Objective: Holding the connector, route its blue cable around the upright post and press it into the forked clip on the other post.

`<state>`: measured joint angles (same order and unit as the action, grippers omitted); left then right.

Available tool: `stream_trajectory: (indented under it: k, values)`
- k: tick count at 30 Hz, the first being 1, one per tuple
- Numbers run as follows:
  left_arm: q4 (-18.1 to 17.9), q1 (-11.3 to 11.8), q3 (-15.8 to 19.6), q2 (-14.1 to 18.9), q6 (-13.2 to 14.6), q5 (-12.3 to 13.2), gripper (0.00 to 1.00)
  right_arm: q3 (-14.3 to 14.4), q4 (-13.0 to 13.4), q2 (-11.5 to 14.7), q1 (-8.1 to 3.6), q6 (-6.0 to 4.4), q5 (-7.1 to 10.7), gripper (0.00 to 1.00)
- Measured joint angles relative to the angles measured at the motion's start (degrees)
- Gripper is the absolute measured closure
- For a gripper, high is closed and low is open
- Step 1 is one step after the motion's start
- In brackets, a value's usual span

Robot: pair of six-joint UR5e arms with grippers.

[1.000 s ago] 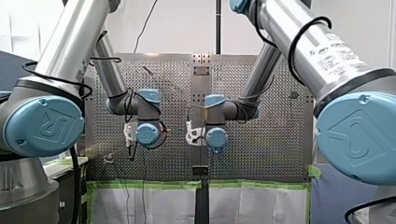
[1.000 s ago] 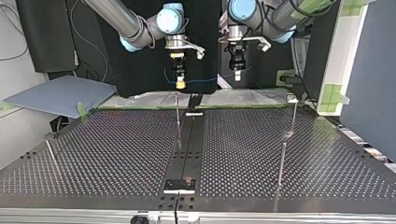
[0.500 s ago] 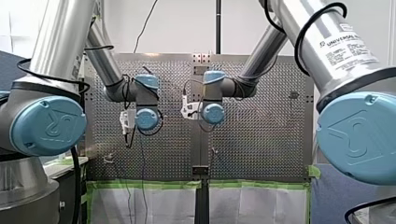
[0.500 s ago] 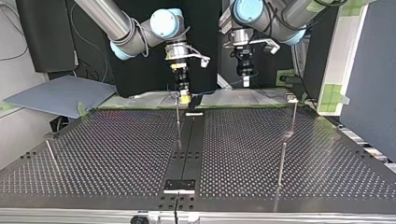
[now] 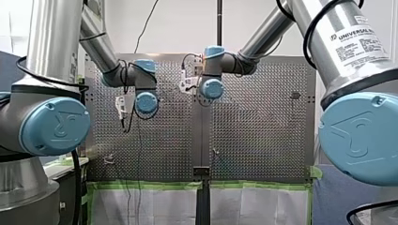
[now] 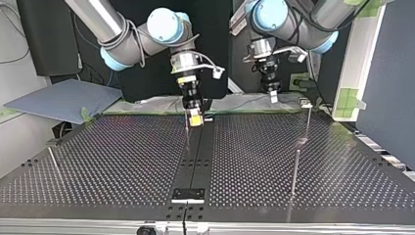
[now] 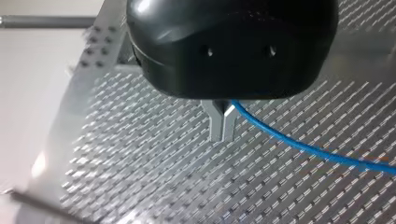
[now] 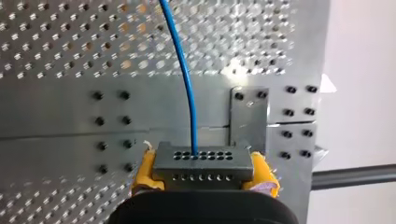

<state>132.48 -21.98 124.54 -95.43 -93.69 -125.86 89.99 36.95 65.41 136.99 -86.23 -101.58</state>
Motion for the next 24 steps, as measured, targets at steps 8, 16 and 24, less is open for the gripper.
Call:
stream_trajectory:
  k: [8,16,24]
  values:
    - [4.11,3.65,-1.93,4.09,-0.83,1.64,1.00,-2.70,-2.06,0.11,0.01,-0.01,2.30,1.00]
    - [8.33,7.85,-3.38,8.31,-1.96,5.74,1.00,-5.34,-3.21,0.10,0.02,-0.01,4.97,1.00]
    - [12.00,11.13,-6.75,11.99,-3.36,6.87,1.00,-8.42,-4.72,0.10,0.03,-0.15,6.82,1.00]
